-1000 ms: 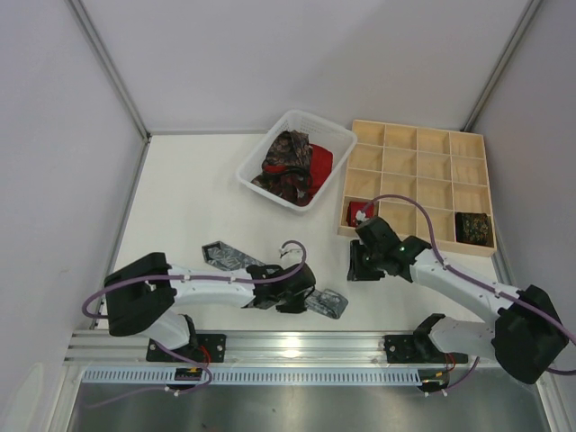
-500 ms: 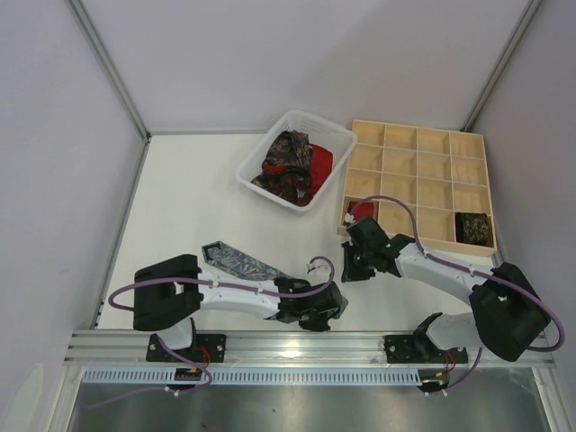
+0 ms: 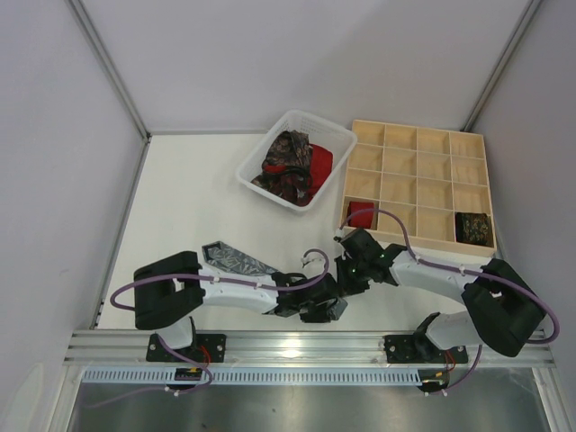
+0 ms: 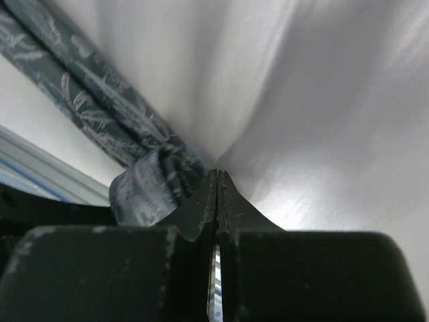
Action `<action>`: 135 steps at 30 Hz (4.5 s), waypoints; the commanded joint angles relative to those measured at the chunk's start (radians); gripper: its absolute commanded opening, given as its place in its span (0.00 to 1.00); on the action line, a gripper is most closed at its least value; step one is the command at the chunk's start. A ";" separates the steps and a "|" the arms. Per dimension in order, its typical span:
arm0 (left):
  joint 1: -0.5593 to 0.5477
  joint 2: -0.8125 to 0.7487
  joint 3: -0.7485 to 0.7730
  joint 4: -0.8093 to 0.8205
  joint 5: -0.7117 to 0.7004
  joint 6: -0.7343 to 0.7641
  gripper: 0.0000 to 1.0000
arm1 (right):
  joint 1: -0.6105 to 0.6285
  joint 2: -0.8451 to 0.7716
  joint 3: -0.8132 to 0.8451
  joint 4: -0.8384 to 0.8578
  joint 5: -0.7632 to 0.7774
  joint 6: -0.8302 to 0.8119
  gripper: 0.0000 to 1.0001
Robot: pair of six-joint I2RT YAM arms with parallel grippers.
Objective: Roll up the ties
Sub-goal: Roll the tie
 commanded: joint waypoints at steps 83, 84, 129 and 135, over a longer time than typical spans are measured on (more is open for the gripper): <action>0.077 -0.455 -0.158 -0.119 -0.072 0.099 0.06 | -0.076 -0.239 0.081 -0.213 -0.003 0.001 0.60; 0.097 -0.455 -0.138 -0.103 -0.052 0.137 0.06 | -0.076 -0.276 0.046 -0.210 -0.055 0.034 0.70; 0.239 -0.190 -0.199 0.176 0.238 0.223 0.03 | 0.078 -0.387 -0.520 0.448 -0.095 0.729 0.73; 0.239 -0.182 -0.228 0.205 0.229 0.223 0.03 | 0.104 -0.255 -0.442 0.472 -0.120 0.698 0.66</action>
